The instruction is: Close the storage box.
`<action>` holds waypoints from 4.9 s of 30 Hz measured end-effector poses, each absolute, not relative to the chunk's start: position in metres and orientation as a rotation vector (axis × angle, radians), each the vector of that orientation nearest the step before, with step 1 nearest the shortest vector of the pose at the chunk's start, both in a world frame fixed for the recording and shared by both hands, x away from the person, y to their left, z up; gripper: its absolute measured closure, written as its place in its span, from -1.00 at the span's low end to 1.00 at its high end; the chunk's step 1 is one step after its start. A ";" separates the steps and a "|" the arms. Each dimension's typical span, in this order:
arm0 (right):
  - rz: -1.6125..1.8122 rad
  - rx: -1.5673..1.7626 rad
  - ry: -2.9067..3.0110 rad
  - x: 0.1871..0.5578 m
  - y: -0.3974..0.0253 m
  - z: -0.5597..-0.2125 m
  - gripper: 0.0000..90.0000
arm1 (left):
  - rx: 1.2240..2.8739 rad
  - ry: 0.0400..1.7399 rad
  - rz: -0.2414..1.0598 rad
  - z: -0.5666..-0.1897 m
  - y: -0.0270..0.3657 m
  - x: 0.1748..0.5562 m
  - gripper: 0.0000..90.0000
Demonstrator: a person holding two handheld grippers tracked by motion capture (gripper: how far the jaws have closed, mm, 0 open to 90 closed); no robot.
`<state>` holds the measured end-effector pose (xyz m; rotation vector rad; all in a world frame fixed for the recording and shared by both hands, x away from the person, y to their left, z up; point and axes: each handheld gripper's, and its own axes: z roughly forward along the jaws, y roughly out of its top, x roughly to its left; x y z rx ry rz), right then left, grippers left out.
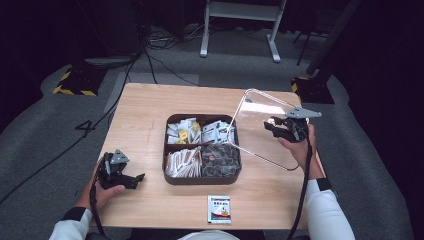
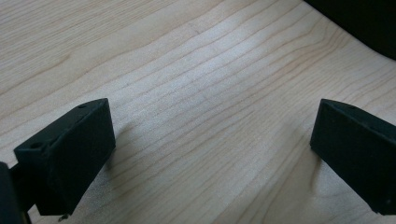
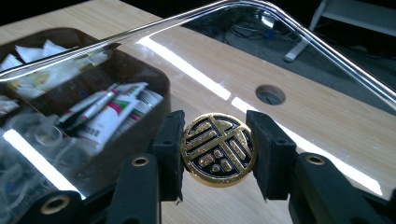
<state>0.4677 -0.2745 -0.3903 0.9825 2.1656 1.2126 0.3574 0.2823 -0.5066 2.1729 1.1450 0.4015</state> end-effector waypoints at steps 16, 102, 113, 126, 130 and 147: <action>1.250 0.880 2.237 0.468 -0.224 -0.387 0.33 | 2.173 1.145 0.401 -0.507 0.282 0.357 -1.00; 1.162 0.591 2.592 0.468 -0.066 -0.443 -0.13 | 2.175 1.146 0.401 -0.506 0.282 0.357 -0.99; 1.123 0.640 2.586 0.470 -0.068 -0.442 -0.61 | 2.175 1.146 0.403 -0.506 0.282 0.357 -0.99; 1.071 0.563 2.580 0.463 -0.079 -0.431 -0.54 | 2.176 1.147 0.404 -0.506 0.282 0.357 -0.99; 1.052 0.555 2.578 0.460 -0.084 -0.428 -0.53 | 2.175 1.148 0.403 -0.506 0.282 0.357 -0.99; 1.047 0.540 2.555 0.454 -0.098 -0.421 -0.52 | 2.174 1.149 0.403 -0.506 0.282 0.357 -0.99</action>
